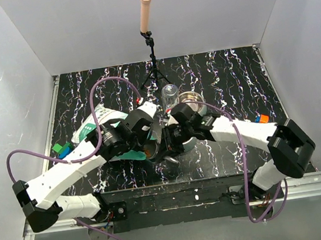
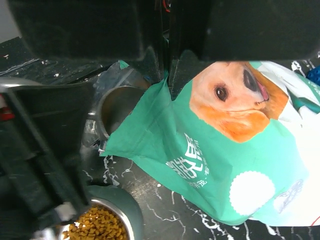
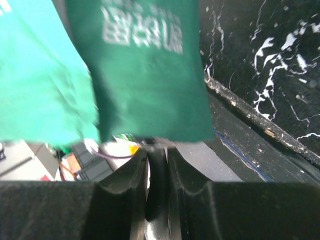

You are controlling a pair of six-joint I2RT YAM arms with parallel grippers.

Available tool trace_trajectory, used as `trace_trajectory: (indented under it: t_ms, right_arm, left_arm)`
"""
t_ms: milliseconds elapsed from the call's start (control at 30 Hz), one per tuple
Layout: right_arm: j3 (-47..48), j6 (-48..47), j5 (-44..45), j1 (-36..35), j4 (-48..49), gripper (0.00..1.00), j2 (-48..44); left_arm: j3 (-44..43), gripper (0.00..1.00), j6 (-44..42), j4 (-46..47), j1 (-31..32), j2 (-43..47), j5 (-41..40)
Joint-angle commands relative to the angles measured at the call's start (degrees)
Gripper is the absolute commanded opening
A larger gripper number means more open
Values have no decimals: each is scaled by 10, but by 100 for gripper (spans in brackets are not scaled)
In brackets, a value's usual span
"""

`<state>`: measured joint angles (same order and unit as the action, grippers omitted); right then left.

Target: Serve the pet food

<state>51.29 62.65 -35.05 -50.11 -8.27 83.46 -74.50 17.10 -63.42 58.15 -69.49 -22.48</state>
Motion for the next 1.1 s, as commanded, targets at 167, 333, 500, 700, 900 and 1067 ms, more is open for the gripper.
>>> trace_trajectory:
  t_ms: [167, 333, 500, 700, 900, 1067]
  right_arm:
    - [222, 16, 161, -20, -141, 1, 176]
    - [360, -32, 116, -34, -60, 1, 331]
    - [357, -61, 72, -45, 113, 1, 328]
    - [225, -34, 28, -44, 247, 1, 233]
    - [103, 37, -25, -39, 417, 1, 177]
    - [-14, 81, -40, -13, 490, 1, 106]
  left_arm:
    - [-59, 0, 36, 99, 7, -34, 125]
    - [-49, 0, 52, 97, 7, -42, 137]
    - [-35, 0, 68, 88, 7, -35, 126]
    - [-36, 0, 75, 58, 6, -6, 75]
    - [-37, 0, 104, 51, 6, 25, 32]
    - [-51, 0, 106, 37, 6, 41, -5]
